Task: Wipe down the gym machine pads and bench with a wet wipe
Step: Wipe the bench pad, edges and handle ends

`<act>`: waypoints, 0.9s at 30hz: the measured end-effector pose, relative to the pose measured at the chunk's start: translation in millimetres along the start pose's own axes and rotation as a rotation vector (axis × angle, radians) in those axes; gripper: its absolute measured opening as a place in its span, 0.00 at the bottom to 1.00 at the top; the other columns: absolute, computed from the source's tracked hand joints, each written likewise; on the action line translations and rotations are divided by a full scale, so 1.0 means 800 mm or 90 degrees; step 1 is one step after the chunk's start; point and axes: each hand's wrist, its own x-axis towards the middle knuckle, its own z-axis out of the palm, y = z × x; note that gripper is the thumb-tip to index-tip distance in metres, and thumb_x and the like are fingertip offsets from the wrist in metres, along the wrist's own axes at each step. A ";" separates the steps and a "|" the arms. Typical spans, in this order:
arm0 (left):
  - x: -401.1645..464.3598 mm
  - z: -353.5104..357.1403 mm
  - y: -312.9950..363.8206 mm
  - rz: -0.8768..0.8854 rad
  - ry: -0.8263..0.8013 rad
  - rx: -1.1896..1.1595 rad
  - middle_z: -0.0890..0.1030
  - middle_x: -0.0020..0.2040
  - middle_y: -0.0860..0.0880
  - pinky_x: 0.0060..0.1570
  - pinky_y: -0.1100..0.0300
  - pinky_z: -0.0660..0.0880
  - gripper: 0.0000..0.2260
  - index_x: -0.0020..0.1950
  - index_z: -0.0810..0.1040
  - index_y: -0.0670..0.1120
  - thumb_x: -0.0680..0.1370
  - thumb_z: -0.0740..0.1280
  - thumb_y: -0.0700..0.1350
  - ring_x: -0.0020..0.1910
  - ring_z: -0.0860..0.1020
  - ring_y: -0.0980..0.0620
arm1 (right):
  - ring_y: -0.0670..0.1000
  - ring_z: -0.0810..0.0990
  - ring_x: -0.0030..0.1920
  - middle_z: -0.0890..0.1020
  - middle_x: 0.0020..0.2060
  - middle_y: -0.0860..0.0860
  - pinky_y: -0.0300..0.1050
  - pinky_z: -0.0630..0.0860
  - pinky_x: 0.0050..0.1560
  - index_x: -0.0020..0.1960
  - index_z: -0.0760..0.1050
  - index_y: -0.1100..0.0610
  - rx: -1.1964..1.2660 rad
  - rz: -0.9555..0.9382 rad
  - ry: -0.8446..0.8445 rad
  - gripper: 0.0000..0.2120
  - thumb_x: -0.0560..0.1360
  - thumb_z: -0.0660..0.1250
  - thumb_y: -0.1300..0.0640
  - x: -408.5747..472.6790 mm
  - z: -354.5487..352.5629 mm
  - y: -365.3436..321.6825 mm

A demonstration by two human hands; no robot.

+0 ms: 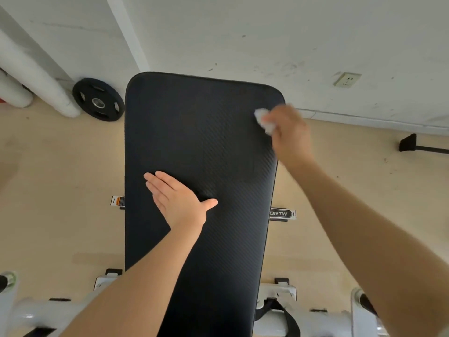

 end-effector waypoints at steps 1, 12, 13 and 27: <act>0.001 0.001 0.002 -0.004 -0.001 0.005 0.34 0.74 0.37 0.73 0.51 0.43 0.61 0.72 0.32 0.36 0.63 0.76 0.57 0.75 0.38 0.39 | 0.61 0.75 0.48 0.77 0.47 0.63 0.47 0.72 0.48 0.47 0.78 0.67 0.018 0.021 0.027 0.09 0.75 0.59 0.67 0.025 -0.008 0.002; -0.003 -0.004 0.006 -0.011 0.001 0.020 0.35 0.74 0.36 0.73 0.51 0.43 0.60 0.73 0.33 0.36 0.63 0.76 0.57 0.74 0.39 0.38 | 0.55 0.73 0.36 0.72 0.32 0.56 0.56 0.73 0.40 0.32 0.71 0.59 -0.001 -0.085 -0.144 0.12 0.70 0.61 0.52 -0.074 0.024 0.021; -0.004 -0.005 0.006 -0.007 0.002 0.021 0.36 0.74 0.36 0.73 0.51 0.43 0.60 0.72 0.33 0.36 0.63 0.75 0.57 0.74 0.39 0.38 | 0.54 0.75 0.37 0.74 0.33 0.54 0.54 0.74 0.41 0.32 0.73 0.57 0.014 -0.075 -0.208 0.09 0.70 0.63 0.56 -0.101 0.028 0.020; 0.000 0.005 -0.030 0.107 0.041 -0.032 0.36 0.75 0.39 0.73 0.52 0.44 0.57 0.73 0.34 0.38 0.65 0.73 0.59 0.75 0.39 0.40 | 0.57 0.73 0.49 0.78 0.50 0.57 0.51 0.74 0.48 0.53 0.79 0.61 -0.061 0.008 0.020 0.15 0.77 0.55 0.57 -0.050 0.005 -0.015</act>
